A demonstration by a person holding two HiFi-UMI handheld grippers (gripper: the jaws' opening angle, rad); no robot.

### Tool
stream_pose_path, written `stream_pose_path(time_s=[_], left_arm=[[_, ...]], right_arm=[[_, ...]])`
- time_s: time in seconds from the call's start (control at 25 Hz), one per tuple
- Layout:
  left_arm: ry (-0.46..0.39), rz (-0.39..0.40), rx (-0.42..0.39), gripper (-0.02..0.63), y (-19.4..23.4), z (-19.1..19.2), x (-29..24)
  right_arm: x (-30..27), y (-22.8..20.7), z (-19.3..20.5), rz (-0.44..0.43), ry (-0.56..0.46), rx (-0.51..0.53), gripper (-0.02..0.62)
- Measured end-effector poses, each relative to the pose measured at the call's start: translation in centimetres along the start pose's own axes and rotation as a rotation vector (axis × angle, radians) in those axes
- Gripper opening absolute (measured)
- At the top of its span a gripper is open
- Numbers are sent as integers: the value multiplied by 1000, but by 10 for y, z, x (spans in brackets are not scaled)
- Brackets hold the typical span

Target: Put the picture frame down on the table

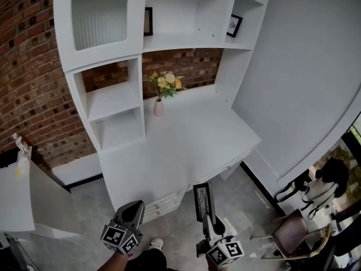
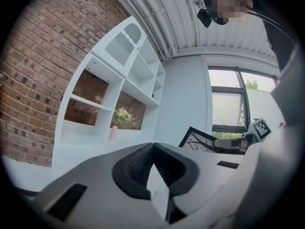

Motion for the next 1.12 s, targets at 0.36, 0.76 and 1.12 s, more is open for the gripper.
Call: stream_pose_path(time_s=[0.36,0.76,1.12], left_arm=[[38,135,1,5,46,-6,-79],[71,169,33,5,63,9,-129],[67,88,43,5,65,11,-200]], right_arm=[[-66,-13,-6,91,-48,-17,67],[-111,-37,-15,104,-49,-33,67],[-173,-95,-40,37,8,-53,67]])
Point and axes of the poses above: the fingertips, and each gripper's own axes: x backward along the fingers, y to its left, z out of its underside, the point moved 2 cm from there along x, backward along the fingers, and after that the axes turned 14 degrees about z, right-handed, at the moved point
